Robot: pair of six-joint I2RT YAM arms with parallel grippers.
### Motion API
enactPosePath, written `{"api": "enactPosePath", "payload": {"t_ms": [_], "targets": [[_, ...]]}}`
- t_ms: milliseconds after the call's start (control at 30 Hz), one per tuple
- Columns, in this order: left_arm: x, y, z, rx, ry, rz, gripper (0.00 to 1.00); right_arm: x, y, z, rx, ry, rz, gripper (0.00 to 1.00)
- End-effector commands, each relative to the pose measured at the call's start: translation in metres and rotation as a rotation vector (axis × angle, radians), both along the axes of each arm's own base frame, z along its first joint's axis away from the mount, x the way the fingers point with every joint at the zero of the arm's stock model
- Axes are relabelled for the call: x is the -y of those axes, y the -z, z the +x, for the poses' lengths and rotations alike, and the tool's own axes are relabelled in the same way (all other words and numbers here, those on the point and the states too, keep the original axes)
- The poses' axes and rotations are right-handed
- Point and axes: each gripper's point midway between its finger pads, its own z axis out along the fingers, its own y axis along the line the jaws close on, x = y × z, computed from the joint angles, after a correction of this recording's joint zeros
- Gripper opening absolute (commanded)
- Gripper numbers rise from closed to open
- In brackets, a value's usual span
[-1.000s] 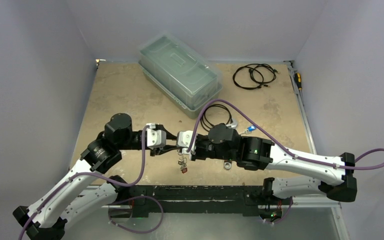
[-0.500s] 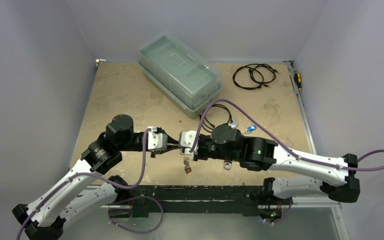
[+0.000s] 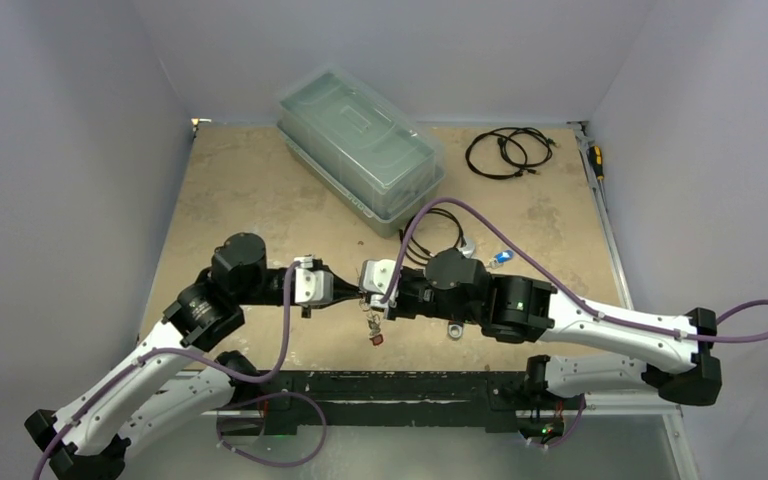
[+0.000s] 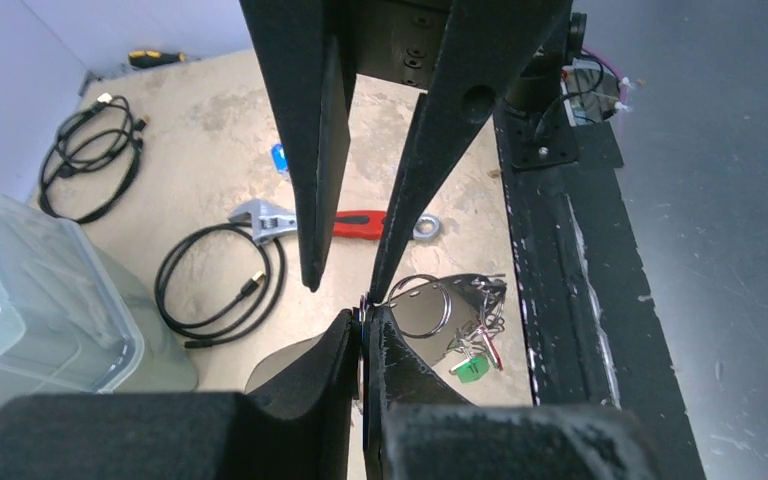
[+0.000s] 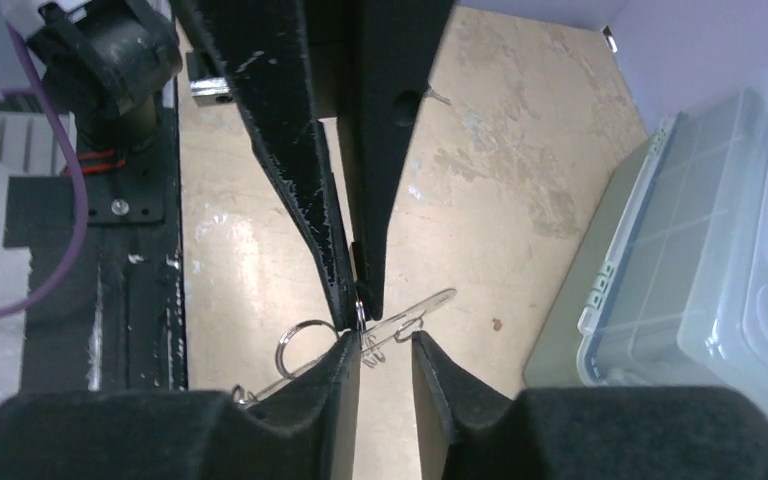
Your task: Put the keys on the keyring
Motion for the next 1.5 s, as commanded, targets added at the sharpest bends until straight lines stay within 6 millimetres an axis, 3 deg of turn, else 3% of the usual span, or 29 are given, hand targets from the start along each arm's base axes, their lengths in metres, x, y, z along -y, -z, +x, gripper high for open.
{"api": "enactPosePath", "payload": {"t_ms": [0, 100, 333, 467, 633, 800, 1133, 1467], "targets": [[0.000, -0.023, -0.005, 0.111, 0.014, -0.124, 0.00, 0.004, -0.046, 0.005, 0.040, 0.059, 0.206, 0.37], [-0.002, -0.033, -0.008, 0.143, 0.005, -0.195, 0.00, 0.016, -0.062, 0.006, 0.065, 0.084, 0.302, 0.45], [-0.008, -0.066, -0.023, 0.194, 0.027, -0.377, 0.00, 0.035, -0.093, -0.015, 0.077, -0.003, 0.453, 0.45], [-0.012, -0.075, -0.031, 0.208, 0.044, -0.431, 0.00, 0.036, -0.091, -0.014, 0.076, 0.003, 0.454, 0.43], [-0.015, -0.086, -0.038, 0.200, 0.056, -0.519, 0.00, 0.023, -0.076, -0.006, 0.060, 0.032, 0.388, 0.43], [-0.023, -0.103, -0.044, 0.186, 0.054, -0.643, 0.00, 0.007, -0.069, -0.017, 0.026, -0.043, 0.365, 0.42], [-0.021, -0.099, -0.018, 0.133, -0.063, -0.661, 0.00, -0.008, -0.082, -0.017, 0.015, -0.062, 0.392, 0.44], [-0.020, -0.094, 0.005, 0.029, -0.155, -0.752, 0.00, -0.033, -0.058, -0.003, 0.002, -0.014, 0.349, 0.45]]}}
